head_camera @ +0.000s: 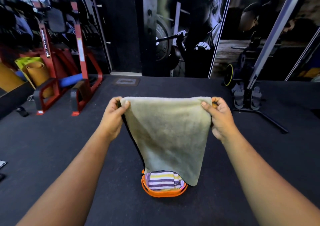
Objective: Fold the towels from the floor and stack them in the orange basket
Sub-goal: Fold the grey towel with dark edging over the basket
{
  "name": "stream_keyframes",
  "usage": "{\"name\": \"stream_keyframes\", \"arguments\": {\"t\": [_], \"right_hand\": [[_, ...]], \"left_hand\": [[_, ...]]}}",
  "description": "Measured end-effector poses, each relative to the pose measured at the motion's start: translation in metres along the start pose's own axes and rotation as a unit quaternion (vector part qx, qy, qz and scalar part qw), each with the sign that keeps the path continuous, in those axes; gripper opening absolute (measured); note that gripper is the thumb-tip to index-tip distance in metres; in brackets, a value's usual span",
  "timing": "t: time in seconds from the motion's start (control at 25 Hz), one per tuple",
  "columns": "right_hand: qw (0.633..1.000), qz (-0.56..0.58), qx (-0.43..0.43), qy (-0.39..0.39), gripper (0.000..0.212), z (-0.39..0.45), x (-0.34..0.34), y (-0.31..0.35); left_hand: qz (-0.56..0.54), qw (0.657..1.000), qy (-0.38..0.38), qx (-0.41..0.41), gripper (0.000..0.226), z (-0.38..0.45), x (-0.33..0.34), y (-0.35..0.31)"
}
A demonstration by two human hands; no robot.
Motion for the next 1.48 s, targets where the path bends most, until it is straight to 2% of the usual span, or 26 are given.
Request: {"name": "stream_keyframes", "arguments": {"t": [0.08,0.16,0.2,0.24,0.32,0.36,0.44,0.48,0.56,0.64,0.72,0.76,0.84,0.88,0.96,1.0,1.04,1.12,1.2,1.28,1.32,1.4,1.44,1.48], "right_hand": [[0.999,0.045,-0.006,0.016,0.017,0.001,0.017,0.017],[0.995,0.103,-0.012,0.009,0.019,0.009,0.024,0.035],[0.990,0.140,-0.013,0.006,0.023,0.015,0.019,0.038],[0.985,0.168,-0.011,0.023,0.030,0.018,0.016,0.039],[0.993,0.088,0.061,0.049,0.049,0.016,0.005,0.001],[0.990,0.008,0.135,0.042,0.050,0.005,-0.005,-0.036],[0.960,-0.092,0.255,0.066,0.037,-0.025,-0.021,-0.112],[0.953,-0.103,0.270,0.085,0.035,-0.037,-0.021,-0.131],[0.959,-0.087,0.265,0.041,0.025,-0.038,-0.031,-0.145],[0.965,-0.046,0.258,-0.003,0.013,-0.035,-0.036,-0.141],[0.970,0.030,0.242,0.019,0.024,-0.034,-0.033,-0.139],[0.971,0.006,0.234,0.043,0.032,-0.038,-0.031,-0.141],[0.957,-0.134,0.231,0.113,0.032,-0.050,-0.022,-0.151],[0.949,-0.194,0.220,0.117,0.026,-0.051,-0.022,-0.155],[0.962,-0.190,0.193,0.049,0.018,-0.045,-0.030,-0.154],[0.972,-0.142,0.186,0.015,0.017,-0.043,-0.032,-0.150],[0.979,-0.087,0.185,-0.003,0.017,-0.042,-0.031,-0.147],[0.976,-0.067,0.206,0.037,0.023,-0.045,-0.022,-0.145],[0.962,-0.139,0.223,0.075,0.037,-0.050,-0.017,-0.145],[0.964,-0.175,0.202,0.016,0.047,-0.042,-0.031,-0.143],[0.965,-0.180,0.187,-0.027,0.050,-0.037,-0.041,-0.141],[0.967,-0.184,0.160,-0.074,0.051,-0.029,-0.050,-0.137],[0.967,-0.188,0.151,-0.076,0.050,-0.025,-0.051,-0.136],[0.969,-0.187,0.145,-0.069,0.049,-0.022,-0.051,-0.134]], "left_hand": [[-0.033,0.999,-0.014,0.018,0.029,-0.006,0.007,-0.006],[0.057,0.993,0.083,-0.063,0.043,-0.033,0.025,0.022],[0.107,0.977,0.148,-0.109,0.040,-0.052,0.035,0.042],[0.126,0.970,0.164,-0.131,0.032,-0.061,0.040,0.053],[0.082,0.983,0.092,-0.138,0.021,-0.053,0.040,0.056],[0.047,0.987,0.061,-0.141,0.022,-0.046,0.041,0.050],[-0.015,0.987,0.029,-0.159,0.031,-0.037,0.042,0.042],[-0.030,0.982,0.022,-0.183,0.038,-0.038,0.034,0.047],[0.011,0.957,0.052,-0.284,0.050,-0.063,0.013,0.079],[0.078,0.930,0.109,-0.342,0.042,-0.096,0.000,0.102],[0.047,0.950,0.085,-0.298,0.023,-0.094,0.001,0.099],[0.005,0.960,0.049,-0.274,0.018,-0.088,0.000,0.095],[-0.004,0.961,0.031,-0.275,0.023,-0.085,-0.003,0.096],[0.068,0.954,0.052,-0.287,0.030,-0.087,-0.010,0.103],[0.216,0.932,0.065,-0.285,0.040,-0.092,-0.024,0.114],[0.221,0.936,0.032,-0.272,0.040,-0.090,-0.029,0.115],[0.178,0.947,-0.010,-0.267,0.041,-0.088,-0.031,0.115],[0.103,0.956,-0.036,-0.271,0.045,-0.083,-0.026,0.113],[0.115,0.951,0.033,-0.286,0.038,-0.085,-0.020,0.111],[0.199,0.936,0.085,-0.277,0.033,-0.083,-0.027,0.110],[0.250,0.931,0.068,-0.256,0.038,-0.077,-0.033,0.104],[0.339,0.918,-0.013,-0.204,0.062,-0.066,-0.043,0.086],[0.345,0.920,-0.042,-0.180,0.073,-0.063,-0.040,0.078],[0.306,0.936,-0.052,-0.166,0.079,-0.063,-0.035,0.077]]}}
Point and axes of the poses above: each hand's wrist, its own z-axis towards the middle knuckle, its own x-axis out of the palm, y = z × x, the point moved 8 cm from there along z, towards the middle knuckle, and after that the axes turned 9 degrees about x, right-handed, at the moved point
